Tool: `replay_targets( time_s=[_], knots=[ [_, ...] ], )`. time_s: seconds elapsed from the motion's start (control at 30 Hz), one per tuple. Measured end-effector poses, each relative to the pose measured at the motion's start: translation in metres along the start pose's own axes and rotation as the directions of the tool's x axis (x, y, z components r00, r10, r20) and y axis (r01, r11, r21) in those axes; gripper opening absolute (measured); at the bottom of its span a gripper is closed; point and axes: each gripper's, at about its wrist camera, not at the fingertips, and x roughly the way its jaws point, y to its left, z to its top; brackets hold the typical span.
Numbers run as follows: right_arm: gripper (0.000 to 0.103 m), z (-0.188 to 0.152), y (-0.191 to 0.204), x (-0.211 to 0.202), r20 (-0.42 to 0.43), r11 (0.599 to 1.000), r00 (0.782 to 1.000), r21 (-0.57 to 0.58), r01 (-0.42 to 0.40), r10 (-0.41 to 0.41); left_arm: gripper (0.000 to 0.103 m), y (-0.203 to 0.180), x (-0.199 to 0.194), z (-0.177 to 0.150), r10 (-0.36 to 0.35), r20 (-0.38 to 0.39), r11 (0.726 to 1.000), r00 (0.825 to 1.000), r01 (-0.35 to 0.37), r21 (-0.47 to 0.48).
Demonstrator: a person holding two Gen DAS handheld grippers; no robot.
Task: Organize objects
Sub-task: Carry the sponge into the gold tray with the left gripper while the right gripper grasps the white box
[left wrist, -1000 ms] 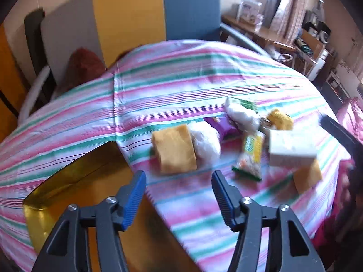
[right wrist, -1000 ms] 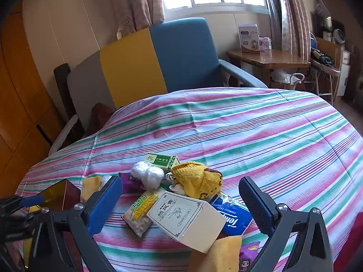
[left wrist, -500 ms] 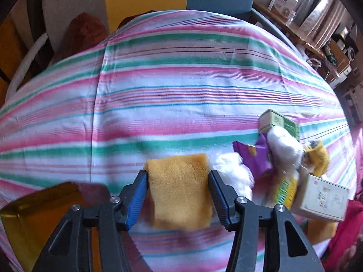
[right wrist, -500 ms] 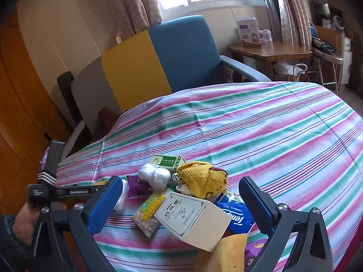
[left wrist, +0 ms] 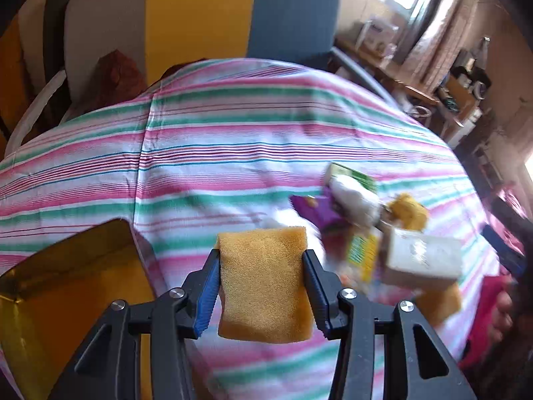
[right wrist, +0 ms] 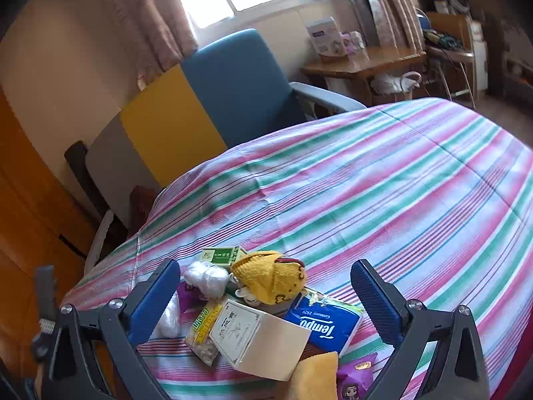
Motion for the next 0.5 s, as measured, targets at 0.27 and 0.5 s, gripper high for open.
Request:
replay_targets(
  time_s=[0.27,0.5],
  knots=[
    [0.098,-0.01,0.014,0.028,-0.135,0.996,0.991,-0.083,-0.016,0.005,0.048,-0.014,-0.037,-0.039,-0.084,0.013,0.995,0.996,0.084,0.052],
    [0.098,-0.039,0.042,0.052,-0.39,0.96,0.902,-0.124,-0.253,0.187,0.049,0.0,-0.072,-0.07,-0.112,0.032,0.994,0.993,0.111,0.023]
  ],
)
